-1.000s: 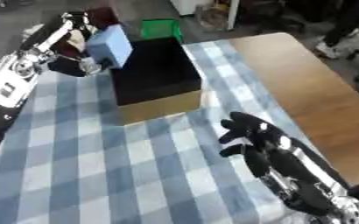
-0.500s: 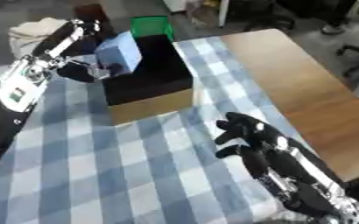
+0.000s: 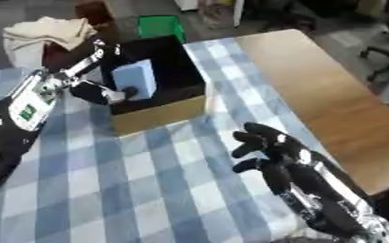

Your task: Pick up objects on the table and place them in the box.

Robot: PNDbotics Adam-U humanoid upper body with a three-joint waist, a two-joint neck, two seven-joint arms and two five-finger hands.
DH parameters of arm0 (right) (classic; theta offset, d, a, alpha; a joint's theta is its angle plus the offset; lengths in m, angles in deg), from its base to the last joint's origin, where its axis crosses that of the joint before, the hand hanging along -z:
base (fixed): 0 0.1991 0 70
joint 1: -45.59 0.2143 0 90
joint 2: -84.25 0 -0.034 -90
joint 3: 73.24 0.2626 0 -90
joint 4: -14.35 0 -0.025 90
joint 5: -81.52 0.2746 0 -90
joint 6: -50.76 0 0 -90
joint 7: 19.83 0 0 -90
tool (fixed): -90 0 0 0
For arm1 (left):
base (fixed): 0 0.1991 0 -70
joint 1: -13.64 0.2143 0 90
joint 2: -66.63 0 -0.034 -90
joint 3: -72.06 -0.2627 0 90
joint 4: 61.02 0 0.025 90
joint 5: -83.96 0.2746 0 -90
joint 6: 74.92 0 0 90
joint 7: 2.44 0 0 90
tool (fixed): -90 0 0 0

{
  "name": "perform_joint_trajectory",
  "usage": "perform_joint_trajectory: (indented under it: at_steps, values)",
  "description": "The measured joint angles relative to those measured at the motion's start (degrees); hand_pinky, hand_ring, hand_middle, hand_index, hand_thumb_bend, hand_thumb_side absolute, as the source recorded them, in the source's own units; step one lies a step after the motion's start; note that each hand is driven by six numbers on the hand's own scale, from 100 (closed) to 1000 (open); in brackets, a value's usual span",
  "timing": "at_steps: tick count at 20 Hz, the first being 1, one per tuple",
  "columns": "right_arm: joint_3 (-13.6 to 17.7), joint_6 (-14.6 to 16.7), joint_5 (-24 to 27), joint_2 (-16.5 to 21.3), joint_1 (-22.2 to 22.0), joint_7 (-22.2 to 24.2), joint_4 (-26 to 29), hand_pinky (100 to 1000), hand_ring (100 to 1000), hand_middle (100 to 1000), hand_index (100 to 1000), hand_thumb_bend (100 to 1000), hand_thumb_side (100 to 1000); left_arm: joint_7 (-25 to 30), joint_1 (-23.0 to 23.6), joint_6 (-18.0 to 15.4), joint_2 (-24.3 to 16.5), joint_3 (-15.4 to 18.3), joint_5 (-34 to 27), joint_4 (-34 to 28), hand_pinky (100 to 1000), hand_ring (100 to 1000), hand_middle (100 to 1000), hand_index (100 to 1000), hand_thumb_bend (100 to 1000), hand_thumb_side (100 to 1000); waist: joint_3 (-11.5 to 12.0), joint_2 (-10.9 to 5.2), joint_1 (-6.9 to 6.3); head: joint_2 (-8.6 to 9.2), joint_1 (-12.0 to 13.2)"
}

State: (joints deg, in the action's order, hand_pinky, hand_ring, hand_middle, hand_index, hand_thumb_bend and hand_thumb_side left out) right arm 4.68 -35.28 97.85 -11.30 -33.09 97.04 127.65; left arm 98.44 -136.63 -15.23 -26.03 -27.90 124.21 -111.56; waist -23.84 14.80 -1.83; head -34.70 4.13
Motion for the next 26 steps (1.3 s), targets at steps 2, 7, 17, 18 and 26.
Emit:
perform_joint_trajectory:
  at_steps: [2, 7, 17, 18, 26]
  values:
    - [0.00, 0.02, 0.00, 0.00, -0.01, 0.06, 0.00, 746, 1000, 709, 960, 137, 537, 0.01, 0.27, -0.01, 0.00, 0.13, 0.87, -0.02, 844, 772, 789, 801, 468, 572, 0.32, -0.08, -0.01, 0.00, -0.05]
    - [0.00, 0.04, 0.01, 0.01, -0.08, 0.10, 0.00, 747, 1000, 709, 960, 135, 536, -0.58, 0.68, 0.29, -0.03, 0.36, 1.19, -0.43, 867, 809, 838, 848, 486, 613, 0.89, -0.50, 0.00, 0.01, -0.17]
    - [0.01, -0.02, 0.23, 0.03, -0.27, 0.25, 0.00, 748, 1000, 710, 961, 130, 538, -1.38, 1.28, 1.65, -1.05, 0.35, -1.91, -1.77, 887, 857, 890, 896, 577, 617, 1.94, -1.00, 0.20, 0.02, -0.39]
    - [0.01, 0.01, 0.25, 0.03, -0.27, 0.27, 0.00, 748, 1000, 711, 961, 129, 538, -1.39, 1.30, 1.63, -1.05, 0.34, -1.87, -1.79, 892, 860, 893, 899, 582, 613, 1.95, -1.00, 0.21, 0.02, -0.42]
    - [0.12, 0.12, 0.37, 0.31, -0.78, 0.20, 0.00, 749, 1000, 712, 962, 125, 530, -2.50, 2.98, 1.05, -1.80, 0.34, -4.05, -4.78, 897, 830, 857, 852, 497, 536, 3.51, -1.57, 0.42, 0.02, -0.80]
